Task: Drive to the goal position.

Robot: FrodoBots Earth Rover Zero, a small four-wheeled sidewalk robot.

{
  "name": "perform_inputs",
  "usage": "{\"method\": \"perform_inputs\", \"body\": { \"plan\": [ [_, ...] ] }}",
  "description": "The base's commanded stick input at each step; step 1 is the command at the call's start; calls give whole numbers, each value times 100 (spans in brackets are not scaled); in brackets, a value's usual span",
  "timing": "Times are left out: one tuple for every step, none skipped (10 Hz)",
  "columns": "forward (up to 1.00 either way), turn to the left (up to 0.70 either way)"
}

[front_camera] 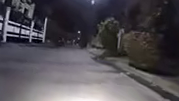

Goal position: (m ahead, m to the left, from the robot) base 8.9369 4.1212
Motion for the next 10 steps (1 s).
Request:
{"method": "perform_inputs", "body": {
  "plan": [
    [100, 33],
    [100, 40],
    [100, 22],
    [100, 0],
    [100, 0],
    [100, 0],
    [100, 0],
    [100, 0],
    [100, 0],
    [100, 0]
  ]
}}
